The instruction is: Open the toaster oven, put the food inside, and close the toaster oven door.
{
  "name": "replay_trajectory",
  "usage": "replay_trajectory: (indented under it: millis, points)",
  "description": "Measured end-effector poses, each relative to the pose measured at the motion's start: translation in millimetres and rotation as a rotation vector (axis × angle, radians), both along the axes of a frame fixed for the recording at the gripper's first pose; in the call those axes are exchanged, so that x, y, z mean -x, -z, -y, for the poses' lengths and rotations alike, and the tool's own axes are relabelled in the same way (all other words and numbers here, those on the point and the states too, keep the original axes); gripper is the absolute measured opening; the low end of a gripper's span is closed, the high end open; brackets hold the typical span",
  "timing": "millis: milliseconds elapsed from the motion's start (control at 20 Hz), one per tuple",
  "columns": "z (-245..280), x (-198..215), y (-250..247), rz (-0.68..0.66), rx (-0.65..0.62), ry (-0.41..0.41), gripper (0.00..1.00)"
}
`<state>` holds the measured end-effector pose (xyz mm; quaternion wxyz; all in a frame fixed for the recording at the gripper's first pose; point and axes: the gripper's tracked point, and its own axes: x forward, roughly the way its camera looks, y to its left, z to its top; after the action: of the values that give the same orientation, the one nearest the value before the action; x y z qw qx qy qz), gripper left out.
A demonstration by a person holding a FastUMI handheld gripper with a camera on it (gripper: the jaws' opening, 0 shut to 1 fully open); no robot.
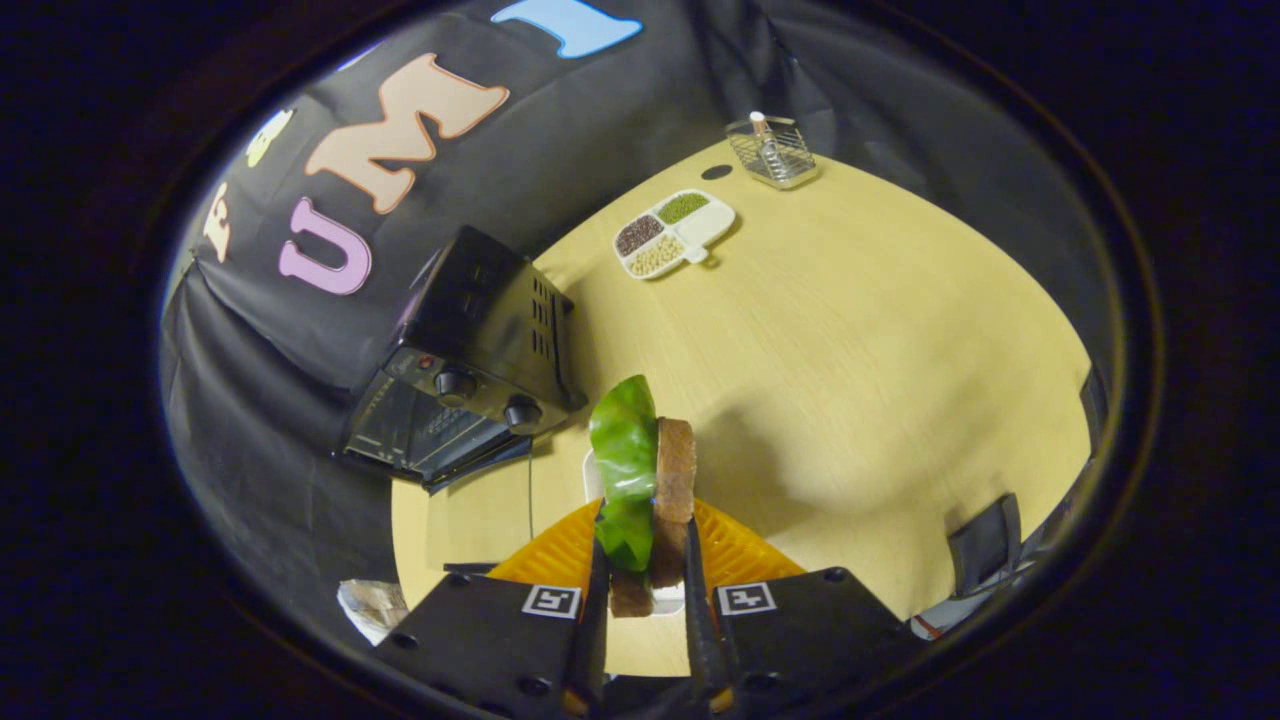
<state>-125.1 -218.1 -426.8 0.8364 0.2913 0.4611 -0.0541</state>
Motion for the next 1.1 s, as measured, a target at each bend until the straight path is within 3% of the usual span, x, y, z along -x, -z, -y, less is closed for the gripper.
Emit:
replay_trajectory:
  millis: [450,1100]
  points:
    - [-49.8,-21.8,-59.1,0.109,-0.193,0.071,0.35]
    - [-205.9,-30.4,-58.3,0.058,-0.431,-0.033,0.35]
